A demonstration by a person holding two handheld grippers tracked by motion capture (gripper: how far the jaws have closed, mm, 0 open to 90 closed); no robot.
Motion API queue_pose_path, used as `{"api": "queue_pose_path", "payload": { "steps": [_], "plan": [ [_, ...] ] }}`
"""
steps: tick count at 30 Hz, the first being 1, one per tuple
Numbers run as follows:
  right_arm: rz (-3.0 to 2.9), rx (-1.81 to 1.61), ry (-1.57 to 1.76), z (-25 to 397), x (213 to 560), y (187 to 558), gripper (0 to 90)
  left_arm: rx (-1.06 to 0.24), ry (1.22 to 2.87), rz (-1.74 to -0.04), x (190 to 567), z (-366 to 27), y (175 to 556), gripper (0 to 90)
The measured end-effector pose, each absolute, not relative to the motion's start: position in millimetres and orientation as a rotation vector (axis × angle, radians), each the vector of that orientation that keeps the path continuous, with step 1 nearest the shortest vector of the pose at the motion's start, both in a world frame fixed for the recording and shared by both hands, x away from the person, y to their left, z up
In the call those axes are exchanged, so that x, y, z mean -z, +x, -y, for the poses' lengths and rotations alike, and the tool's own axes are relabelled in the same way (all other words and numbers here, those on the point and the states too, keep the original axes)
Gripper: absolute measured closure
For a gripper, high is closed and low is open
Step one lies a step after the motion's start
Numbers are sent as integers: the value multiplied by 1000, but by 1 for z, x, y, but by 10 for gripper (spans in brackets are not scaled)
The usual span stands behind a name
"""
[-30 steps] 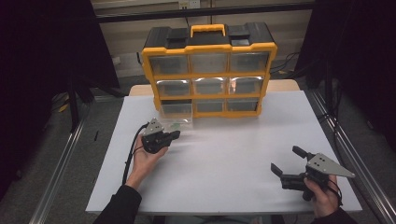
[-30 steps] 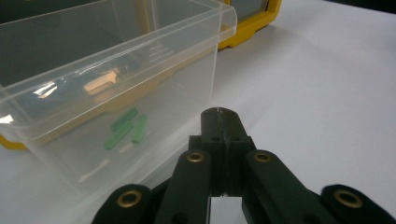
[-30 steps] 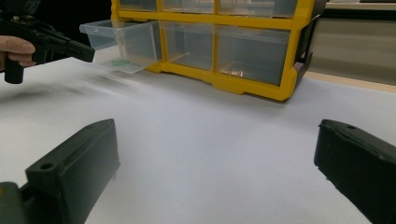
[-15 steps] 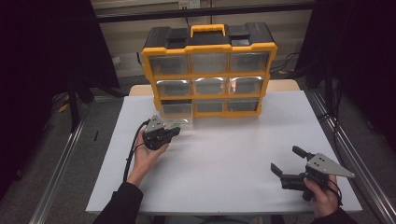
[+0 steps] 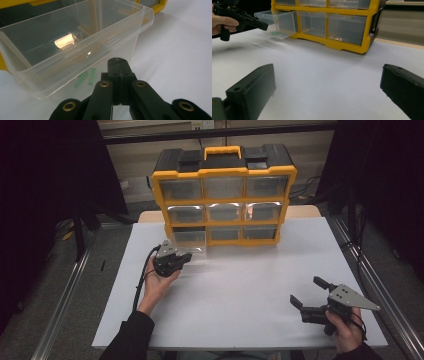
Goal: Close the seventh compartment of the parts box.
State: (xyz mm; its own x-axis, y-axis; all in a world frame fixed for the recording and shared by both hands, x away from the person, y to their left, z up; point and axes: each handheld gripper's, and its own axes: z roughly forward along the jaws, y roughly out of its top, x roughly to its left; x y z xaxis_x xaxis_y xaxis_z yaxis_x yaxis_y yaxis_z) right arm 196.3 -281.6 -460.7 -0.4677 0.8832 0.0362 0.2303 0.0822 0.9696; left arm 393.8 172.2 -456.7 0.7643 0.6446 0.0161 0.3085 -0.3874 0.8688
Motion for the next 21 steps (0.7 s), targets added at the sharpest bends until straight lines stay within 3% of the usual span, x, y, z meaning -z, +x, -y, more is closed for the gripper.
{"api": "queue_pose_path", "payload": {
  "steps": [21],
  "plan": [
    [-1775,-1417,1099,281,461,196,0,-456,1980,-733,453,-171,403,900]
  ]
}}
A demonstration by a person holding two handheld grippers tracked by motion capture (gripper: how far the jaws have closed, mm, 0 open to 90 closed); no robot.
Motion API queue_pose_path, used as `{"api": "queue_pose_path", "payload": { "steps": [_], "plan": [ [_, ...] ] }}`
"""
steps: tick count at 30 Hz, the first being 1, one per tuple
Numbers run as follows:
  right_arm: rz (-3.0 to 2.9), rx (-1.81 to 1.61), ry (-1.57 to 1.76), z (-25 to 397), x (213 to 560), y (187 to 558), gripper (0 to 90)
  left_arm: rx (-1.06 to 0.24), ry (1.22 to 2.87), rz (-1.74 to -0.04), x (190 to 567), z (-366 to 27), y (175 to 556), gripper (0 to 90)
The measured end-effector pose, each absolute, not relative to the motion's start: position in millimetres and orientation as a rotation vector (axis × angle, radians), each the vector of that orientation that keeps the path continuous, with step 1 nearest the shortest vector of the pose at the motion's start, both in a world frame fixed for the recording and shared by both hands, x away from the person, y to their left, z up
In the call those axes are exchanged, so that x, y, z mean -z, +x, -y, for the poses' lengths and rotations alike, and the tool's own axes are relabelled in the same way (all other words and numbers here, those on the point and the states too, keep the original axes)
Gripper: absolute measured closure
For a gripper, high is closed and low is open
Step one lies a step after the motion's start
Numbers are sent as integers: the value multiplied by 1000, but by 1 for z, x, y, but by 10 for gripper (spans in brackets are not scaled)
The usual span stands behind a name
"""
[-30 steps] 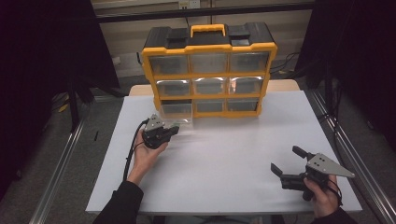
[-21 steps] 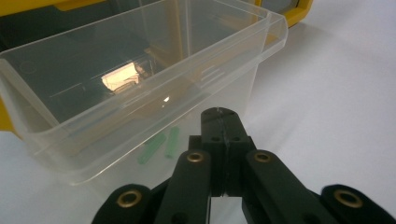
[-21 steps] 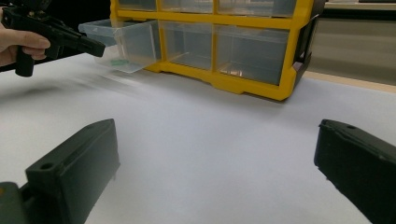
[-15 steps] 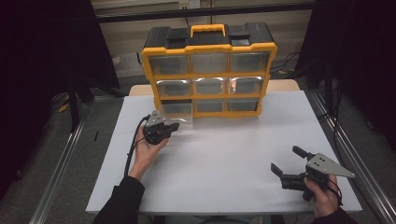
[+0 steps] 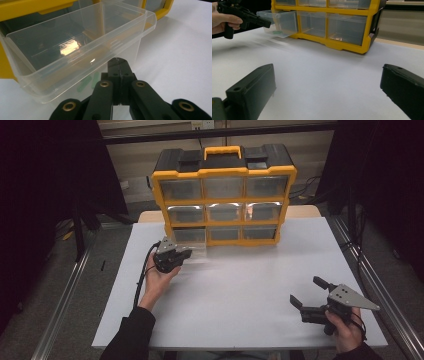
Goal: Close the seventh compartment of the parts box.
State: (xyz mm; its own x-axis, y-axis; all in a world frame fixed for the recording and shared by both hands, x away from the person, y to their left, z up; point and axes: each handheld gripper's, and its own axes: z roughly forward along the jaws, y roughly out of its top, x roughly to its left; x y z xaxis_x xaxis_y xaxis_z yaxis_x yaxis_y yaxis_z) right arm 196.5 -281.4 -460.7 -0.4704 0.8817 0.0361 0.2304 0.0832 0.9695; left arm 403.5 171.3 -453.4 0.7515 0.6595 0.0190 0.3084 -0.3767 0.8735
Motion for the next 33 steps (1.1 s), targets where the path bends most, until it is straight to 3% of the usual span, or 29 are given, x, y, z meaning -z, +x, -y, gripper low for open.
{"api": "queue_pose_path", "payload": {
  "steps": [33],
  "plan": [
    [-1774,-1418,1099,282,461,196,0,-457,1978,-743,454,-168,417,900]
  ]
}}
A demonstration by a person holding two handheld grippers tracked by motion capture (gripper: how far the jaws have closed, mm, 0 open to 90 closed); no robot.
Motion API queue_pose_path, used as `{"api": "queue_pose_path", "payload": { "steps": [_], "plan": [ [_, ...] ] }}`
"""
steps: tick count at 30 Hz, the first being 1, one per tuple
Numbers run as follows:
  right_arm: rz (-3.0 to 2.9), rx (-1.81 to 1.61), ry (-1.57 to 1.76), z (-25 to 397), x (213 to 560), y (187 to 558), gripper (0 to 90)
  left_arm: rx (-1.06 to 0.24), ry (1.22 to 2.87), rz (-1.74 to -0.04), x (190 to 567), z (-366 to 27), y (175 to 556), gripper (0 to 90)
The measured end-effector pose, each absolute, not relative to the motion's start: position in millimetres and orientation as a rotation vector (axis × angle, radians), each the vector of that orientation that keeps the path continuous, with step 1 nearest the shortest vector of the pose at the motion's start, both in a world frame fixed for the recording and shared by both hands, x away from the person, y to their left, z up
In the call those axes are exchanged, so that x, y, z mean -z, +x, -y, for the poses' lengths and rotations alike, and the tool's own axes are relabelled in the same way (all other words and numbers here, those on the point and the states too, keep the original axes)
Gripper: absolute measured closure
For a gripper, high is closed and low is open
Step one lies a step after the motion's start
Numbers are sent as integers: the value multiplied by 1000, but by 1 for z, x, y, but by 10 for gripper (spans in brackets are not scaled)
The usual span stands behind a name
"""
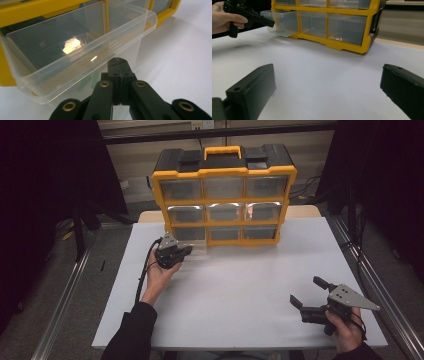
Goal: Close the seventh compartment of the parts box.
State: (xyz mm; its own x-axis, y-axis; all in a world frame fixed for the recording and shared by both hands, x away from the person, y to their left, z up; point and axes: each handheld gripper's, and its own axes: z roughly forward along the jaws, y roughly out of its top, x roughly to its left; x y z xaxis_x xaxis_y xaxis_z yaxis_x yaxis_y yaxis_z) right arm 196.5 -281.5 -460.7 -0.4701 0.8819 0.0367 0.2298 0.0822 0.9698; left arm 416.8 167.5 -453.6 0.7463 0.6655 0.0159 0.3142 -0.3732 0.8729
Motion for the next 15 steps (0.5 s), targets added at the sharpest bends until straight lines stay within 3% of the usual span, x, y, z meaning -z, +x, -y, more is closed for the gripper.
{"api": "queue_pose_path", "payload": {
  "steps": [15],
  "plan": [
    [-1775,-1417,1094,281,461,196,0,-471,1977,-749,451,-164,421,900]
  ]
}}
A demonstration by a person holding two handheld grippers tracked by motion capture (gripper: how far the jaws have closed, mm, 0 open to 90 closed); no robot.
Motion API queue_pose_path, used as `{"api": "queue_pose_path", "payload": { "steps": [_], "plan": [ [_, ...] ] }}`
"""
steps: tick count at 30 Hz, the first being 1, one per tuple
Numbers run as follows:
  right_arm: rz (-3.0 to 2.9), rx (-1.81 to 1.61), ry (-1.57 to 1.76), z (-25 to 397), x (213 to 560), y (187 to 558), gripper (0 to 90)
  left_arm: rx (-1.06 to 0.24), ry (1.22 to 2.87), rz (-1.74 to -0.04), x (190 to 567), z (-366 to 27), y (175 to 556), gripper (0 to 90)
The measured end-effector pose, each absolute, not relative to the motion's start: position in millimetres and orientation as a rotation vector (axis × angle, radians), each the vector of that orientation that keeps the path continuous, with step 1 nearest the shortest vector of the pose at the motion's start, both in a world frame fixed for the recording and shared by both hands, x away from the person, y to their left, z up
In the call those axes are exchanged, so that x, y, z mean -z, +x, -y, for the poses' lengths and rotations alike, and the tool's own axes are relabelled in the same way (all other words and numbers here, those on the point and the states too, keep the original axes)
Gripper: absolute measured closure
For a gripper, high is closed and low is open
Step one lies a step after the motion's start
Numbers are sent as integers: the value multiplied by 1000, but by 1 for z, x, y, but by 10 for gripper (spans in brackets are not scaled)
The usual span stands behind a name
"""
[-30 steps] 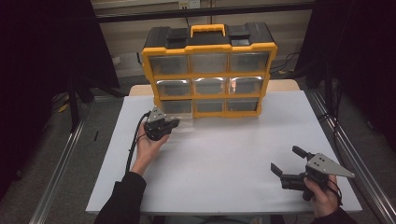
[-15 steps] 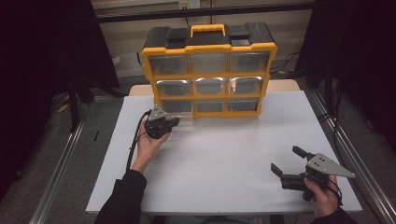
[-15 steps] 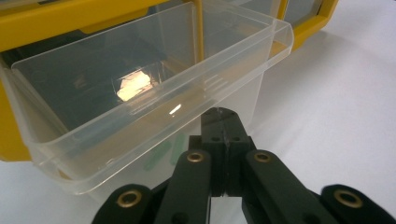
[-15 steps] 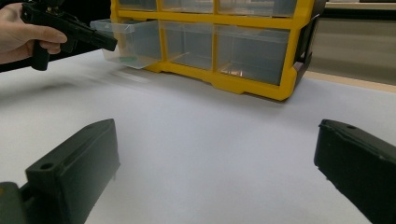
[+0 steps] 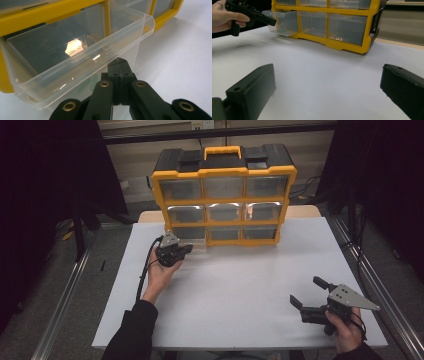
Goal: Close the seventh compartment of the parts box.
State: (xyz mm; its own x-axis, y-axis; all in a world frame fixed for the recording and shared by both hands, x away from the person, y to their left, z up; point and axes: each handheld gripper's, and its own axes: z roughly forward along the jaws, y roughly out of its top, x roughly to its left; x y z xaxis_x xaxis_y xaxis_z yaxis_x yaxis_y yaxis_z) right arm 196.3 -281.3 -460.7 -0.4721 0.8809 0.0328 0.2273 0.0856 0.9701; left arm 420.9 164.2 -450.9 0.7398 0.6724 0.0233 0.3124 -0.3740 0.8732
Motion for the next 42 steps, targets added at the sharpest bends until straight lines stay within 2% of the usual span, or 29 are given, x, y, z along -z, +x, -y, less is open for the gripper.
{"api": "queue_pose_path", "payload": {
  "steps": [42],
  "plan": [
    [-1772,-1424,1099,282,461,197,0,-502,1996,-780,449,-159,444,900]
  ]
}}
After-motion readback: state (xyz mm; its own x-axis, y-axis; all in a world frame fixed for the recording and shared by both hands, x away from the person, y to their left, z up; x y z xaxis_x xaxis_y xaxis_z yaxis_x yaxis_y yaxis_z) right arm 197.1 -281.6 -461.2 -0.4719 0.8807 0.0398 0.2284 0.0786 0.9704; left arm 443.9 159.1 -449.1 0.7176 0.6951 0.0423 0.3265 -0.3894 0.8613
